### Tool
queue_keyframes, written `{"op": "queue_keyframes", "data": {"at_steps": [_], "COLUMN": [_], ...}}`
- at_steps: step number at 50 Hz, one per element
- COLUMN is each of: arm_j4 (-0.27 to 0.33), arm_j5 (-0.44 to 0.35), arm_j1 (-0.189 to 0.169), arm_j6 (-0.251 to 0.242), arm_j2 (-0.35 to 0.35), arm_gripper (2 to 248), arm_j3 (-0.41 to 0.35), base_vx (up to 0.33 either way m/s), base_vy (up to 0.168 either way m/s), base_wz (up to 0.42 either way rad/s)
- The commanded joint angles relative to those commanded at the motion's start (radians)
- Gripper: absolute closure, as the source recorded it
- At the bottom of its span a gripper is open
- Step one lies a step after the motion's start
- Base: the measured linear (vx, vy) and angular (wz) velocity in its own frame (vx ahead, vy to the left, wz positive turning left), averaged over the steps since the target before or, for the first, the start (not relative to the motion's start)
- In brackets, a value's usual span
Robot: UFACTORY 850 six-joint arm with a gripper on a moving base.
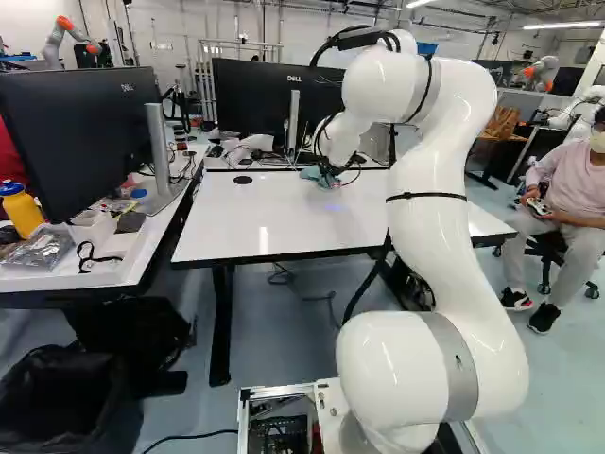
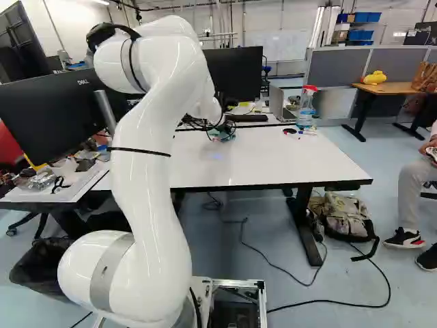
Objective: Clean the table with the green towel
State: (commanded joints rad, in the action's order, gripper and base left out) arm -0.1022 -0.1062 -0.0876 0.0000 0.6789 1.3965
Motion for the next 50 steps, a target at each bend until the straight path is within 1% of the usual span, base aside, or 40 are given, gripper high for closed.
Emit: {"op": "queue_keyframes", "data": {"at_steps": [21, 50], "arm_j4": [0.0, 0.0], "arm_j5": [0.0, 0.0], "arm_j1": [0.029, 0.052], "arm_j6": [0.0, 0.0], "arm_j2": [-0.076, -0.199], "arm_gripper": [205, 205], "arm_j3": [-0.106, -0.271], "base_vx": [0.0, 0.0], "base_vy": [0.0, 0.0], "base_wz": [0.0, 0.0]}}
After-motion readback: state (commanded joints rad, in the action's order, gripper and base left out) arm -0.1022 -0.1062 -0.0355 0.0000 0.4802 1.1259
